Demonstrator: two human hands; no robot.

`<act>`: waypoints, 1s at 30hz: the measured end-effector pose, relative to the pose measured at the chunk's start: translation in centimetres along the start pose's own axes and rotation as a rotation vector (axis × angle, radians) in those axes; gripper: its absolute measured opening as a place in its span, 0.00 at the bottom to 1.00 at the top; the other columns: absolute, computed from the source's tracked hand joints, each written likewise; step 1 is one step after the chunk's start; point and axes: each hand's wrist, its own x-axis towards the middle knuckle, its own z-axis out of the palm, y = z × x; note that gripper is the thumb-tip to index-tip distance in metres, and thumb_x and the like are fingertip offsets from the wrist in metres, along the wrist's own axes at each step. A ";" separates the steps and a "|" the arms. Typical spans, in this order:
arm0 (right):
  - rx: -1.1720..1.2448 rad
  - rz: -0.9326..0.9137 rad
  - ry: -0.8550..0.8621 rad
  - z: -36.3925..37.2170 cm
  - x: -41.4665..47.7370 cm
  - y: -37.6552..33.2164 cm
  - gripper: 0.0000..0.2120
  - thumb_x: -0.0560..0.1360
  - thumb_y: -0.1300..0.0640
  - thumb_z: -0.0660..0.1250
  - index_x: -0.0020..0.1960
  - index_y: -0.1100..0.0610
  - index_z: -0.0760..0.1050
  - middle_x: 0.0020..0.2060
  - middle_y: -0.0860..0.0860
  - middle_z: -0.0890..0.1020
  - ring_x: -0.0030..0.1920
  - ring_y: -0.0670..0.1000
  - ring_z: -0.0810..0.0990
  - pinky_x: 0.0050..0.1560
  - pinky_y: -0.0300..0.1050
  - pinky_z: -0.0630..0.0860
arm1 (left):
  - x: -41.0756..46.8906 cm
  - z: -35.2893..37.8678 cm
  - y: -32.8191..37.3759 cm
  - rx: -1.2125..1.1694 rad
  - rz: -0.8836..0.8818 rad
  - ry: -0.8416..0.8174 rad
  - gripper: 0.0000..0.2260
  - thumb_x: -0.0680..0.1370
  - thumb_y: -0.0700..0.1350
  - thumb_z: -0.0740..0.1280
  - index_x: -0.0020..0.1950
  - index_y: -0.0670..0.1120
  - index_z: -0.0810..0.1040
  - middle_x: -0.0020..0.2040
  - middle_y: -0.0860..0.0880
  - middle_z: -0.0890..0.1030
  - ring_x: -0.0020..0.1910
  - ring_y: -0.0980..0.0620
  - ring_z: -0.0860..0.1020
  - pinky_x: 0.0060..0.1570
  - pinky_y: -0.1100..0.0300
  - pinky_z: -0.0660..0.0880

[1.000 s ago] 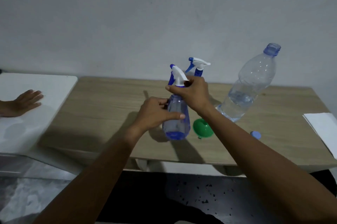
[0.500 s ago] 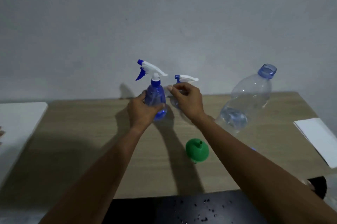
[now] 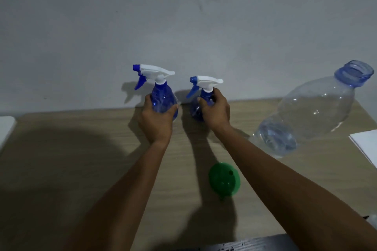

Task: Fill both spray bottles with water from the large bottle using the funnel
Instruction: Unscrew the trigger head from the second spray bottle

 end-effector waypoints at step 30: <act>-0.107 -0.246 -0.321 -6.3 -21.5 1.7 0.16 0.66 0.47 0.82 0.50 0.49 0.84 0.40 0.44 0.86 0.39 0.43 0.85 0.45 0.47 0.83 | -20.4 -13.8 -1.4 -0.141 -0.006 -0.496 0.20 0.73 0.29 0.72 0.55 0.53 0.83 0.44 0.63 0.86 0.45 0.66 0.83 0.46 0.70 0.76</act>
